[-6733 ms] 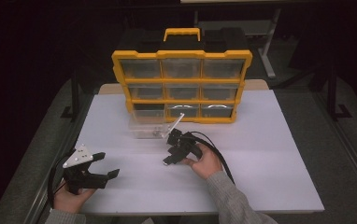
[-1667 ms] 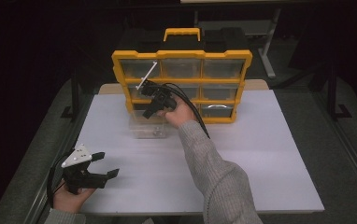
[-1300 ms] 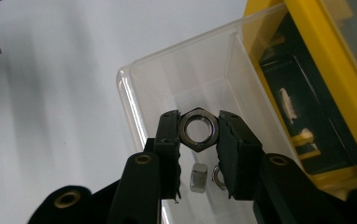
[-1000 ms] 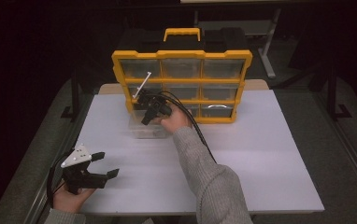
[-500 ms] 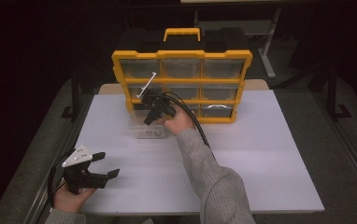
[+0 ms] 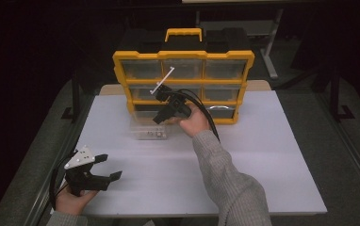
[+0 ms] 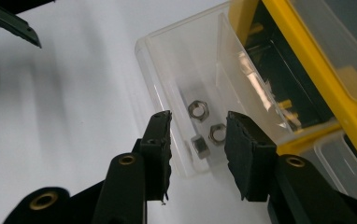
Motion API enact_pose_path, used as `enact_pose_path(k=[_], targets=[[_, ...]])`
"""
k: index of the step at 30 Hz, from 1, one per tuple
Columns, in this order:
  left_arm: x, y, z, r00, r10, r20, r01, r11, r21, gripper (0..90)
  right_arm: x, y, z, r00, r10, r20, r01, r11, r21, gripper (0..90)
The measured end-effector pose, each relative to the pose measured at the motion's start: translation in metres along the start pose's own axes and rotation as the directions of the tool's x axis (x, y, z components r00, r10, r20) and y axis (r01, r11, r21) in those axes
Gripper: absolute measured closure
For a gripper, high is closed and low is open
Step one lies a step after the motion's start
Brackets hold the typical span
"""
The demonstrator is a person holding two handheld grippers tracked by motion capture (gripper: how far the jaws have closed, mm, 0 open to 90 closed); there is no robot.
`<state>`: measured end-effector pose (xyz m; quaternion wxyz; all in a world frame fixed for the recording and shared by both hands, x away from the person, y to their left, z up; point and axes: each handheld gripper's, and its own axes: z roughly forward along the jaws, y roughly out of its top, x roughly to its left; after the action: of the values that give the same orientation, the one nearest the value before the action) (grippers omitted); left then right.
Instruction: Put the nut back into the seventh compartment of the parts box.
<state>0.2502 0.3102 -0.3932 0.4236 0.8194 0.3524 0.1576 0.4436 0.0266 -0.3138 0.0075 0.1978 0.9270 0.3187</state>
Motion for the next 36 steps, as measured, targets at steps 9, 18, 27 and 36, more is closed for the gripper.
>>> enact_pose_path(k=[9,18,27,36], targets=[[0.000,0.000,0.001,1.0000,-0.003,0.004,0.003,1.0000,0.007,15.6,-0.002,-0.024,-0.024,0.9991,0.037,0.020,-0.036,0.999,-0.026,55.0],[-0.001,0.000,0.004,1.0000,-0.001,0.008,0.001,1.0000,0.008,15.6,-0.002,-0.049,-0.044,0.9975,0.053,0.046,-0.050,0.997,-0.064,51.2],[-0.001,0.001,0.005,0.9999,-0.003,0.012,0.003,1.0000,0.008,15.4,-0.001,-0.072,-0.055,0.9963,0.053,0.068,-0.048,0.996,-0.073,49.7],[-0.002,0.001,0.005,0.9999,-0.004,0.011,0.003,0.9999,0.013,15.9,0.000,-0.095,-0.065,0.9925,0.090,0.082,-0.083,0.993,-0.081,46.7]])
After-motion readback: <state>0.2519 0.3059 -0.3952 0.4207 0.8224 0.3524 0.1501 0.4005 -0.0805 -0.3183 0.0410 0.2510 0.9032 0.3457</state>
